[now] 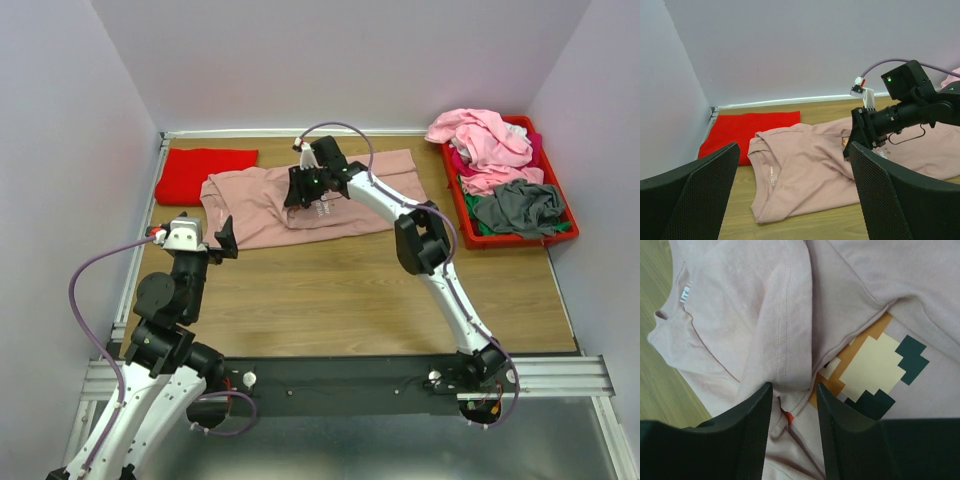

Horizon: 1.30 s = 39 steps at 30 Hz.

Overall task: Fold and stack the t-shirts
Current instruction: Fold the tshirt

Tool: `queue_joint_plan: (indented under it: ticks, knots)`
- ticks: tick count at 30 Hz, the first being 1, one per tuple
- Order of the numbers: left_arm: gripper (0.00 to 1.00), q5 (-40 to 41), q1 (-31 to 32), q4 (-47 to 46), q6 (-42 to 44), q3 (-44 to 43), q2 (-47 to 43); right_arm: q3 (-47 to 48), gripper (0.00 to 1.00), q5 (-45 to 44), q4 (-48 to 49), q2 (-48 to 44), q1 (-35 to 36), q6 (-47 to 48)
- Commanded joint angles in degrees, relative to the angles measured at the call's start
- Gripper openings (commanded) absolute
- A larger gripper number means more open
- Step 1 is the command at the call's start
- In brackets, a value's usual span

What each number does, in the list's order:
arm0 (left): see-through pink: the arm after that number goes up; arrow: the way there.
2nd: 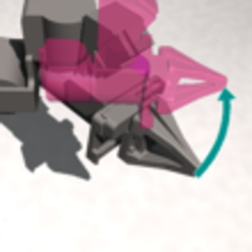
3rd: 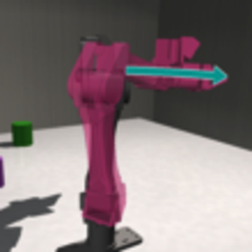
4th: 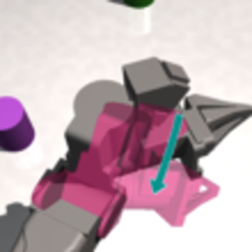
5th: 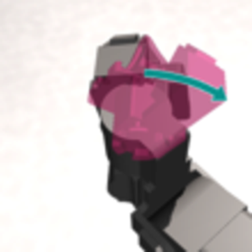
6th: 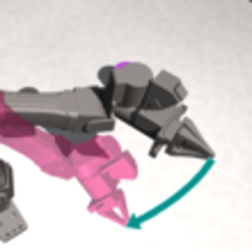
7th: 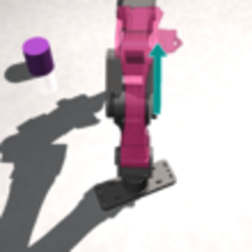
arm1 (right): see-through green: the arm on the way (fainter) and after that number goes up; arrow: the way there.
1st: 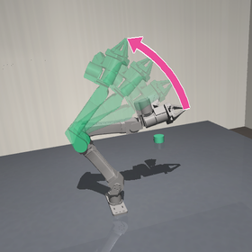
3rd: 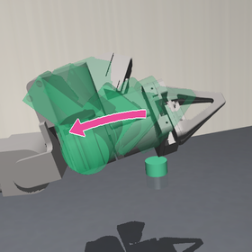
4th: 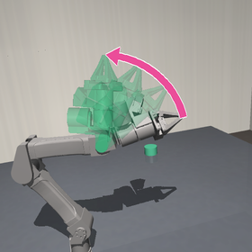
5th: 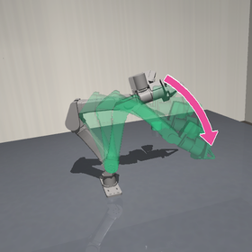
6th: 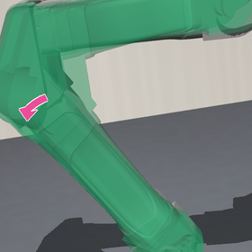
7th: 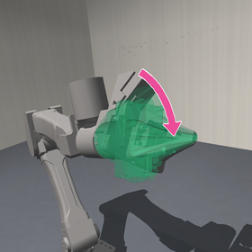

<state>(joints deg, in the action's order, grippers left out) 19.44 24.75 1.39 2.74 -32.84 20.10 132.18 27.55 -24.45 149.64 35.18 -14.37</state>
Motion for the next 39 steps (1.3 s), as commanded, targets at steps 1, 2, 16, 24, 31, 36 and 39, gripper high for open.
queue_joint_plan:
  ticks: [1, 2, 16, 24, 31, 36, 39]
  knots:
    - [0.97, -0.90, -0.14, -1.12, -0.02, 0.23, 0.12, 3.08, 0.47, 1.80, 1.77, 3.02, 0.24, -0.75]
    - [0.97, -0.90, -0.14, -1.12, -0.02, 0.23, 0.20, 3.34, 0.46, 1.98, 1.77, 3.11, 0.24, -0.66]
    - [0.97, -1.07, -0.14, -1.12, -0.02, 0.14, 0.47, 7.21, 0.08, 3.12, 1.68, 1.44, 0.33, 2.68]
    - [0.97, -1.16, -0.14, -1.12, -0.02, 0.15, 0.47, 7.66, 0.06, 5.93, 0.81, -0.76, 2.52, 4.87]
    - [0.97, -1.16, -0.14, -1.04, -0.02, 0.23, 0.47, 6.78, 0.17, 2.52, -3.06, -1.11, 9.37, 12.69]
    - [0.97, -1.25, -0.14, -1.12, -0.02, 0.14, 0.56, 3.97, 0.34, -3.37, -5.43, -3.65, 14.39, 20.69]
    - [0.97, -1.25, -0.14, -1.12, -0.02, 0.23, 0.56, 3.70, 0.44, -4.78, -6.05, -4.89, 14.92, 21.93]
